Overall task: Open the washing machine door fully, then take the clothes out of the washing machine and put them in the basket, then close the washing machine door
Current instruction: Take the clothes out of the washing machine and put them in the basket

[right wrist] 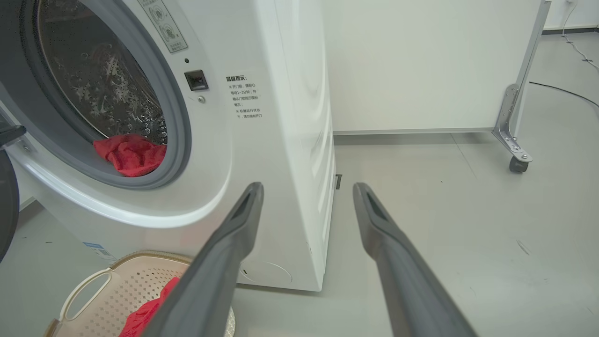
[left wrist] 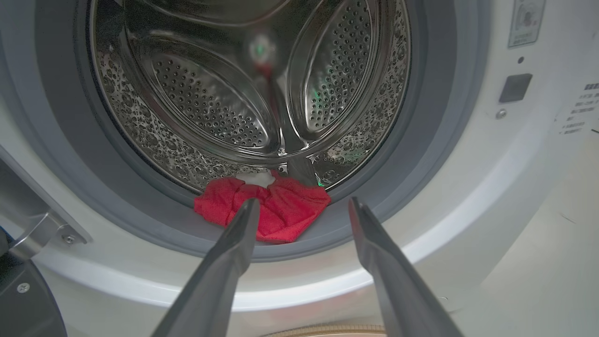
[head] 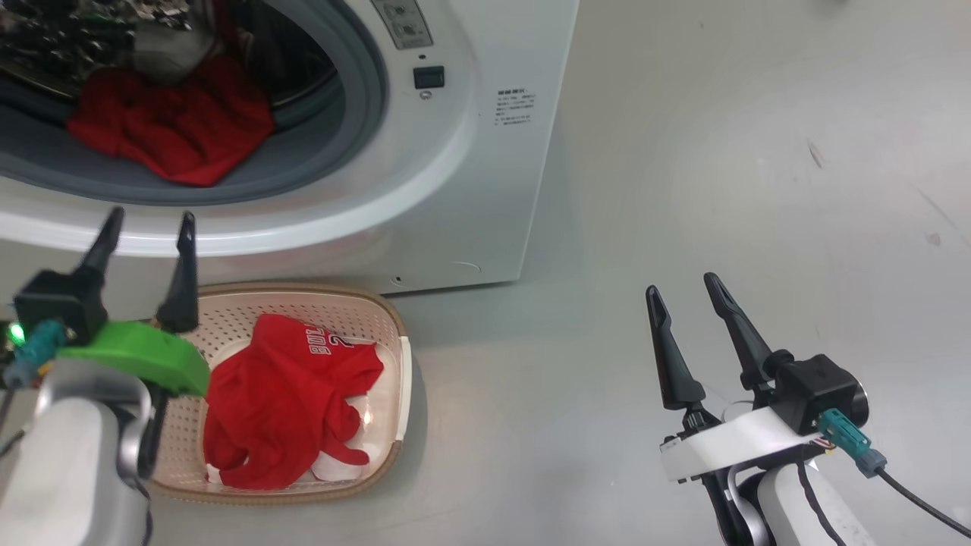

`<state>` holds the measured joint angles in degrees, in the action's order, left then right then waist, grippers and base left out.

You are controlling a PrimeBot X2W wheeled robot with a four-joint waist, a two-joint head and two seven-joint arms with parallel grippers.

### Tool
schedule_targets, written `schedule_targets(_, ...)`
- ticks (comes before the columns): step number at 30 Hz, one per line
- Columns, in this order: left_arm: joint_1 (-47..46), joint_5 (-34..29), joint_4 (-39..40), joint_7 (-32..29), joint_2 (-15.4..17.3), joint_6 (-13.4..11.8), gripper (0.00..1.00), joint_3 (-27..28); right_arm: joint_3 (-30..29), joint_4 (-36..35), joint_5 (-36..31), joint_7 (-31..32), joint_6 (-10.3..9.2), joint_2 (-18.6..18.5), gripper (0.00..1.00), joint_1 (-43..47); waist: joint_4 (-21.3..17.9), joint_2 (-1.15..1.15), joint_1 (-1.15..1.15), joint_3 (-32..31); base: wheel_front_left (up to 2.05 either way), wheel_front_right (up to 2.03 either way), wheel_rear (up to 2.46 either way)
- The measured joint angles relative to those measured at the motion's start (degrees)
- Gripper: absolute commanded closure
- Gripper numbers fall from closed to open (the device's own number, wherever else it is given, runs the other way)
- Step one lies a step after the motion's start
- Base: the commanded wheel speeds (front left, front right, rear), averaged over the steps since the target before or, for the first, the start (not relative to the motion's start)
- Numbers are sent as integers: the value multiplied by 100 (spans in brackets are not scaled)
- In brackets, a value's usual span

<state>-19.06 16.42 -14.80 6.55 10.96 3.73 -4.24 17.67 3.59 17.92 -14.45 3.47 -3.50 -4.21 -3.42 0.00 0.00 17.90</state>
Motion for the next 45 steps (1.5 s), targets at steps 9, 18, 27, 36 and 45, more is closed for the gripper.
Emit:
schedule_targets(9,-1021,63,-450,-673,234,-152,0,276,236,30,0,0,52,19,0,-255,-357,0,0,456,0,0,0)
schedule_targets(18,-1925,1,-1116,-1370,515,-247,0,299,417,79,10,0,52,29,0,-445,-732,0,0,849,0,0,0)
schedule_targets(27,-2580,-180,-1674,-1892,924,-397,0,382,606,93,69,0,52,42,0,-672,-1046,0,0,1218,0,0,0)
schedule_targets(36,-3094,-214,-2174,-2275,1116,-412,0,364,792,15,292,-1,-13,49,0,-888,-1267,0,0,1570,0,0,0)
schedule_targets(45,-3423,-442,-2535,-2416,1352,-545,0,350,912,-138,377,-5,-140,55,0,-1092,-1419,0,0,1829,0,0,0)
